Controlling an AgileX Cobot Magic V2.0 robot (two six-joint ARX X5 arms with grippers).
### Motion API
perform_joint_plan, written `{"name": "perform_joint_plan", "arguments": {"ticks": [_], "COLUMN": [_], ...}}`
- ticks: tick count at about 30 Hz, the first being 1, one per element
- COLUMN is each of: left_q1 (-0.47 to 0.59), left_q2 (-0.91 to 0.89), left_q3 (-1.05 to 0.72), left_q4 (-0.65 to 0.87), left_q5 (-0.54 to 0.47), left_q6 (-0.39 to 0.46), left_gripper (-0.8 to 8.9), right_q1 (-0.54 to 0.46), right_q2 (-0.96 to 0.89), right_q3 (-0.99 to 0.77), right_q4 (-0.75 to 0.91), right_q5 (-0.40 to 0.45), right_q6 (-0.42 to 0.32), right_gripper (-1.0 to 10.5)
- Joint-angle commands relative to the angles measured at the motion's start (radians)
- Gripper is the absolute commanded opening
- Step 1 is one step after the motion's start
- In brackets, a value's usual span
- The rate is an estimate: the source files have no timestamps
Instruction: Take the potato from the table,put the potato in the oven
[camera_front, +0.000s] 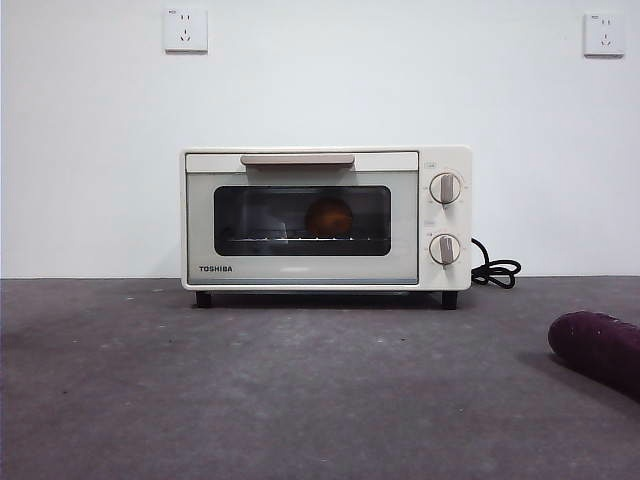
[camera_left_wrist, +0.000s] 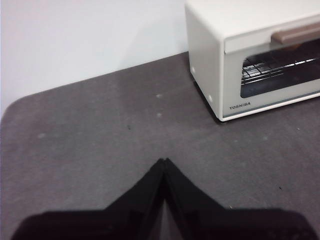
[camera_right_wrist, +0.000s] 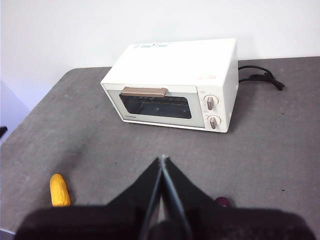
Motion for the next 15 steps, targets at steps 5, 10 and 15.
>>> {"name": "perform_joint_plan", "arguments": {"ticks": [5,10,15], "left_q1": [-0.045,-0.076,-0.104], "left_q2": [-0.136,-0.240,-0.322], "left_q3": [-0.281,-0.415,-0.514], "left_q4": [0.273,0.403,0.425], "left_q5": [0.005,0.004,-0.051], "left_q6": [-0.071,-0.092,-0.206], "left_gripper": [-0.04,-0.04,-0.04], "right_q1": [0.001,0.001,0.001], "right_q2": [0.000,0.000,0.000], "right_q3": [-0.006,-0.006,-0.005], "right_q4": [-0.021,-0.021,-0.021], "right_q5": [0.001,0.001,0.001], "right_q6": [0.004,0.004,0.004], "right_gripper": [0.0,0.0,0.0]}}
